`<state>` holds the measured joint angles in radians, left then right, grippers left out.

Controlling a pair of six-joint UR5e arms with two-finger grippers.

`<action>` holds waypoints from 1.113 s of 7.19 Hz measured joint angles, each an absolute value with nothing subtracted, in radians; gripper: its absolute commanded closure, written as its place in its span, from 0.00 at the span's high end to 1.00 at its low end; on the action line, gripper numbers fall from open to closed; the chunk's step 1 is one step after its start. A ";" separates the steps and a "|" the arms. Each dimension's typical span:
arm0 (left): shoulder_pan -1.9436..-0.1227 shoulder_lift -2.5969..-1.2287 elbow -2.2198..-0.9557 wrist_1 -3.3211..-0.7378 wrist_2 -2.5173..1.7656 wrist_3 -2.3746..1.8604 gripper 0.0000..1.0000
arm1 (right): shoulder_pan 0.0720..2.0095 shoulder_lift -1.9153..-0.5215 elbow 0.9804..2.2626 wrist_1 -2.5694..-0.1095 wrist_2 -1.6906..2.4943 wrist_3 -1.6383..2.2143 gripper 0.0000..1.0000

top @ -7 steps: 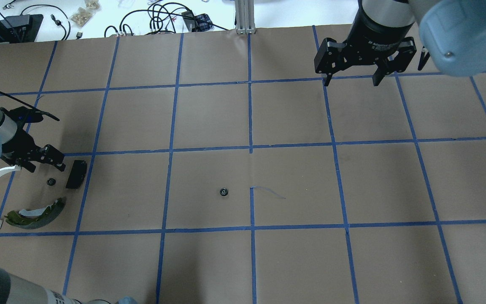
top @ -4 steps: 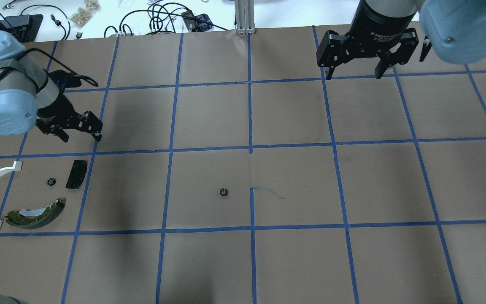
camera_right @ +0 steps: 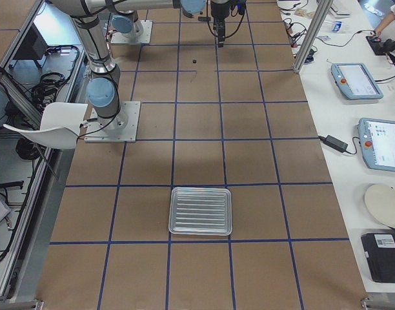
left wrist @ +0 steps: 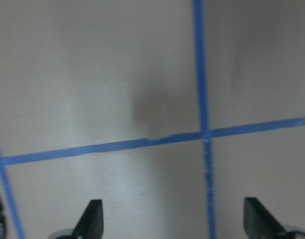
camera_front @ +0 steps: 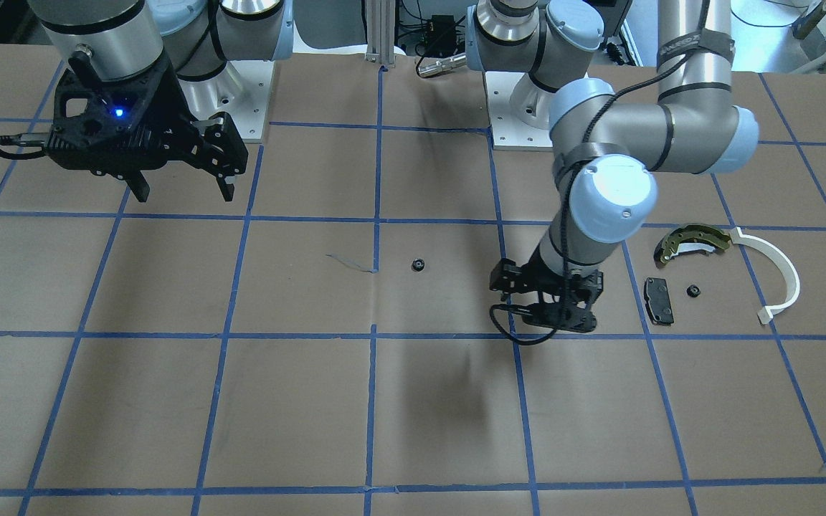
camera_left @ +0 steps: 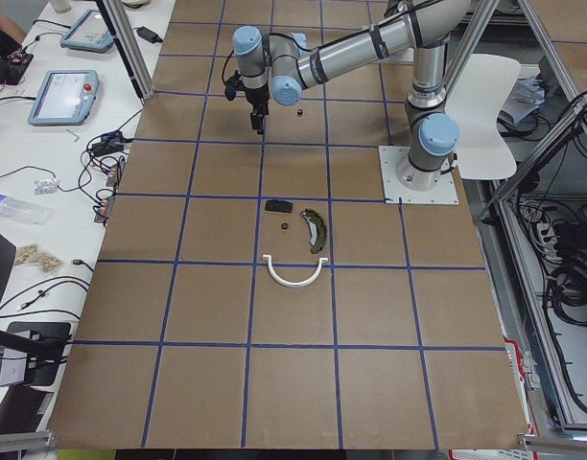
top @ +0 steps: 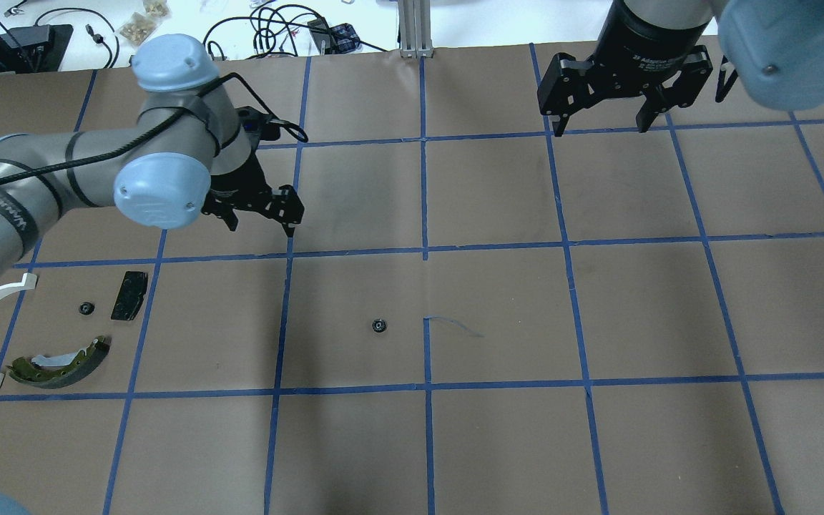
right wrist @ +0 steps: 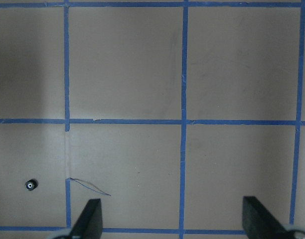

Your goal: Place bearing gear from tray to pile

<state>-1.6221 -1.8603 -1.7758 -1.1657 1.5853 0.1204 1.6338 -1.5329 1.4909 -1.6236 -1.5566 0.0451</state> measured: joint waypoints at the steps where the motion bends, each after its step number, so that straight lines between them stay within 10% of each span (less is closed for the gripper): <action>1: -1.679 -1.865 -1.781 -1.152 1.556 0.069 1.00 | 1.630 -1.543 1.492 -1.620 -1.561 0.043 1.00; 8: -1.823 -1.925 -1.985 -0.847 1.481 -0.033 0.97 | 1.594 -1.545 1.499 -1.572 -1.562 0.040 1.00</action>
